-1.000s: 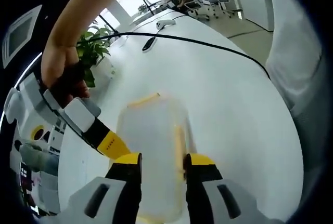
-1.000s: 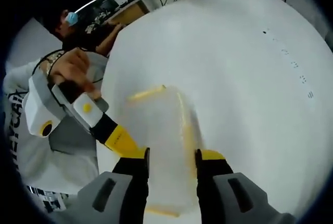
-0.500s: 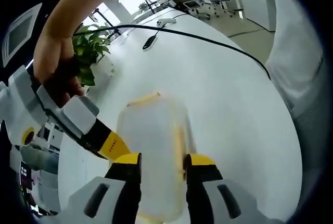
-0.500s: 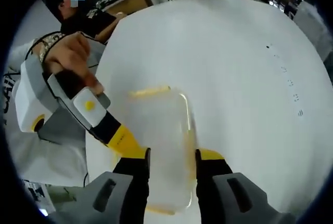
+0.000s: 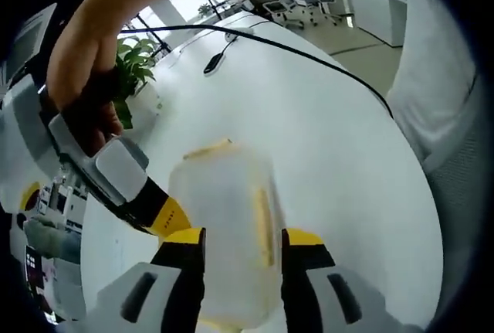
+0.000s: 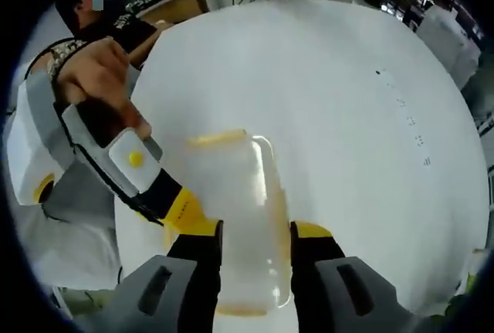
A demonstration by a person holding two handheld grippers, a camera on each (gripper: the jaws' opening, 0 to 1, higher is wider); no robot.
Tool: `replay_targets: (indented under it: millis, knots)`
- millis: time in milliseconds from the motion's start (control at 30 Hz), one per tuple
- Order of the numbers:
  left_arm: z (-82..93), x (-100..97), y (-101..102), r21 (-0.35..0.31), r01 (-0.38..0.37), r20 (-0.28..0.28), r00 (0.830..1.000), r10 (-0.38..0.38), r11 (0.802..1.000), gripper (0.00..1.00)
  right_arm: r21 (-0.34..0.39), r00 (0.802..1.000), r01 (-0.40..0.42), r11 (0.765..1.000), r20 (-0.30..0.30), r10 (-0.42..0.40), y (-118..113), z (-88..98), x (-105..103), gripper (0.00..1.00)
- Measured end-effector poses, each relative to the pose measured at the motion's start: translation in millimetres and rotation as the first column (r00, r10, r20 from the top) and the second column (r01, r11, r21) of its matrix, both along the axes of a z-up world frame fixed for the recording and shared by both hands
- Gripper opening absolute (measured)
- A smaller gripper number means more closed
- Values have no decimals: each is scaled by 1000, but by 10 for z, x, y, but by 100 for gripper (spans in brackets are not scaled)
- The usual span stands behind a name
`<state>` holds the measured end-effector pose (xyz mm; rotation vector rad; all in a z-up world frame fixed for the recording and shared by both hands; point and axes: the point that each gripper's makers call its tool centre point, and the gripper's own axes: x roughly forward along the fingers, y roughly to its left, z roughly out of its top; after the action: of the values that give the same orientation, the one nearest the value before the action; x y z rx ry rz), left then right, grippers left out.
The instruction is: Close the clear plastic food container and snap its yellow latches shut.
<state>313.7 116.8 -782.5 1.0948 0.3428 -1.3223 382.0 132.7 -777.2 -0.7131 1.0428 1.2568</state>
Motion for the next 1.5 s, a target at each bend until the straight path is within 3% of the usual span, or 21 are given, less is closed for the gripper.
replay_targets:
  millis: [33,133,200,333,500,633,733,833,967,1033,1133,1233,1333,1500]
  knots:
    - [1,-22,-3,-7,-12,-24,1000,12,1000,37,4,1000,3,1000,9,-3,-2,5,-1,31]
    - [0,-3,47,22,-3,14,1000,2,1000,38,-10,999,13,1000,32,-13,-53,14,10,32]
    - [21,-3,72,16,-9,6,1000,9,1000,41,-6,997,7,1000,76,-7,-94,56,51,35]
    - [71,67,196,16,-69,-17,997,69,997,57,20,994,29,999,109,-31,-201,177,58,38]
    - [193,212,309,-14,-129,-10,992,128,992,73,4,992,10,1000,126,-11,-419,148,-42,48]
    - [201,325,405,-5,-140,17,990,140,990,79,-2,994,2,1000,107,-2,-565,97,-172,51]
    - [140,395,490,22,-154,15,988,153,988,82,7,994,4,1000,107,-4,-641,60,-257,61]
    - [39,415,532,25,-206,-64,976,207,978,92,7,994,-9,1000,112,8,-693,9,-315,72]
    - [-43,485,542,29,-220,-71,973,221,975,99,-3,995,-29,1000,98,30,-742,-91,-403,83]
    - [-77,509,532,34,-211,-66,975,213,977,99,-14,994,-32,999,102,34,-753,-161,-417,92]
    - [-108,552,502,29,-213,-70,974,215,977,99,-47,994,-54,997,89,58,-787,-261,-449,92]
    - [-181,554,475,33,-214,-86,973,216,976,99,-61,992,-41,997,118,48,-785,-350,-389,100]
    - [-204,602,483,46,-212,-39,976,214,976,99,-55,991,-34,998,129,41,-757,-390,-375,99]
    - [-195,537,402,35,-179,-64,981,181,983,90,-64,990,-50,997,131,58,-732,-446,-377,94]
